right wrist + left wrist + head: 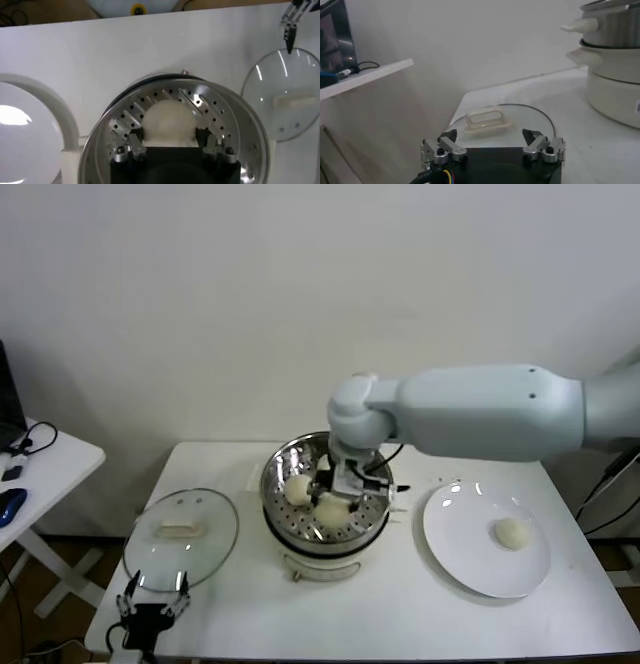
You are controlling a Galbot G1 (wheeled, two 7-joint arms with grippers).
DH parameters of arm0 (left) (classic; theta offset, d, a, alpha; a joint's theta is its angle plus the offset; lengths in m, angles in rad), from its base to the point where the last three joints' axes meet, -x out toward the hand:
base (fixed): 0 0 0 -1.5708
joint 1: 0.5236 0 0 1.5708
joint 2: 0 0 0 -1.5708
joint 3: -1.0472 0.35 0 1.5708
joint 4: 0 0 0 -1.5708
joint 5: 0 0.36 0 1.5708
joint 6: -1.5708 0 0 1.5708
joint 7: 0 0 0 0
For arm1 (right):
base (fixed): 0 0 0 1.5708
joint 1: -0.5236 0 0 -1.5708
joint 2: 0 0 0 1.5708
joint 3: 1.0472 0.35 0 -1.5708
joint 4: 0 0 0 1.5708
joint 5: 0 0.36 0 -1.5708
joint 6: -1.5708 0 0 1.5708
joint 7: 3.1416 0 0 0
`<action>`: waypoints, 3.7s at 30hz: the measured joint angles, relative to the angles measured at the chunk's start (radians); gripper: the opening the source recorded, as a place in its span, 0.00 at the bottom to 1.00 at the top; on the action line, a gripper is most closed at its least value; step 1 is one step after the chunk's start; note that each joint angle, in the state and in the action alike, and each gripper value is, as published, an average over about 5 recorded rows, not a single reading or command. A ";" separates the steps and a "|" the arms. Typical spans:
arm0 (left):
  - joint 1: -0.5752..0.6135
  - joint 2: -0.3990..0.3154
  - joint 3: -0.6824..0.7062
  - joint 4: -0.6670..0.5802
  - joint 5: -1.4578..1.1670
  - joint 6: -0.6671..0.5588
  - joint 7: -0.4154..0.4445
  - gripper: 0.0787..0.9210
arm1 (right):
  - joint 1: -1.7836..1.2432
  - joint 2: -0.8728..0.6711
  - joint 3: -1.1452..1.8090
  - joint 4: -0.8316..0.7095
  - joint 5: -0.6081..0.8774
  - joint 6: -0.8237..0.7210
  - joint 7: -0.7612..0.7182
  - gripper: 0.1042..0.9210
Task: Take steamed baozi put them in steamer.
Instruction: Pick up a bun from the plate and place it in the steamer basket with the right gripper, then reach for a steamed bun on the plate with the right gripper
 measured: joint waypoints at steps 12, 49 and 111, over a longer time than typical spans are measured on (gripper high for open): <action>0.001 0.000 -0.002 0.000 0.001 0.001 0.001 0.88 | -0.104 0.044 0.015 -0.044 -0.096 0.000 0.009 0.70; 0.001 0.005 0.003 -0.013 -0.001 0.003 0.003 0.88 | 0.261 -0.205 -0.205 -0.108 0.341 -0.036 -0.077 0.88; 0.019 0.000 -0.009 0.006 0.011 -0.014 0.001 0.88 | -0.570 -0.572 0.312 -0.553 -0.028 -0.258 0.045 0.88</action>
